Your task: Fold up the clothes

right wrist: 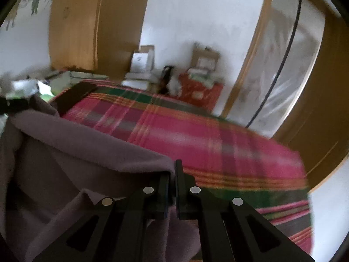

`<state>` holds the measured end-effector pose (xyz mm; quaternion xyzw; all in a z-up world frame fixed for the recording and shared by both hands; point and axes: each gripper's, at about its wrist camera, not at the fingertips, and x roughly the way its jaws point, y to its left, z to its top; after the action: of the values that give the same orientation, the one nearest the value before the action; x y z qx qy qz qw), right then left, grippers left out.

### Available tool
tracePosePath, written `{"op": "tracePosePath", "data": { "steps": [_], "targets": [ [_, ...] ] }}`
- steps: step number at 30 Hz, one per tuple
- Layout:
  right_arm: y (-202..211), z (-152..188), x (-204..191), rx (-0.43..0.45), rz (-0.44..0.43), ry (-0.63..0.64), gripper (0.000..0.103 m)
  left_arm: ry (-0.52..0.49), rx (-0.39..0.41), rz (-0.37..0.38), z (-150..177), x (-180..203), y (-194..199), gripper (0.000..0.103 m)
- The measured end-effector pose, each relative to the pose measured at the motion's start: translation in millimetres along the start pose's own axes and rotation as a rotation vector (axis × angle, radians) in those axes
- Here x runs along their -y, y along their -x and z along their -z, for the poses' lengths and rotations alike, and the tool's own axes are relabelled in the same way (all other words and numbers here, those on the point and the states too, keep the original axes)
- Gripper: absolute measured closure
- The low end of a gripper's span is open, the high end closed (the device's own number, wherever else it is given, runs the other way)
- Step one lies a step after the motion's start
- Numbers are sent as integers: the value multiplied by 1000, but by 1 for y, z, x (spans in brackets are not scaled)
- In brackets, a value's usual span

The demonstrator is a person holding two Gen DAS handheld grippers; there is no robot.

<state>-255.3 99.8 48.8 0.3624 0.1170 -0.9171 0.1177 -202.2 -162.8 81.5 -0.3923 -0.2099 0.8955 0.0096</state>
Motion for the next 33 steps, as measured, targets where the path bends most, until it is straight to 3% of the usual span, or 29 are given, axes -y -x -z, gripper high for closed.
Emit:
{"op": "tracePosePath", "data": {
  "steps": [7,10,13,20,26,33],
  "targets": [
    [14,11,35,-57,-210,-211,88,-53,4,-2,12,1,27,83],
    [29,17,46,-54,-259,-253,83,-34,4,-32,17,-5,43,79],
    [50,26,52,-38,-297,-270,82,-20,-3,-8,25,-7,57,79],
    [100,80,69,0,-249,-246,77,-194,-37,74,70,32,79,71],
    [125,141,92,-33,-137,-293,75,-324,-175,111,110,74,47,71],
    [139,188,97,-35,-144,-341,71,-370,-231,72,131,93,16,71]
  ]
}}
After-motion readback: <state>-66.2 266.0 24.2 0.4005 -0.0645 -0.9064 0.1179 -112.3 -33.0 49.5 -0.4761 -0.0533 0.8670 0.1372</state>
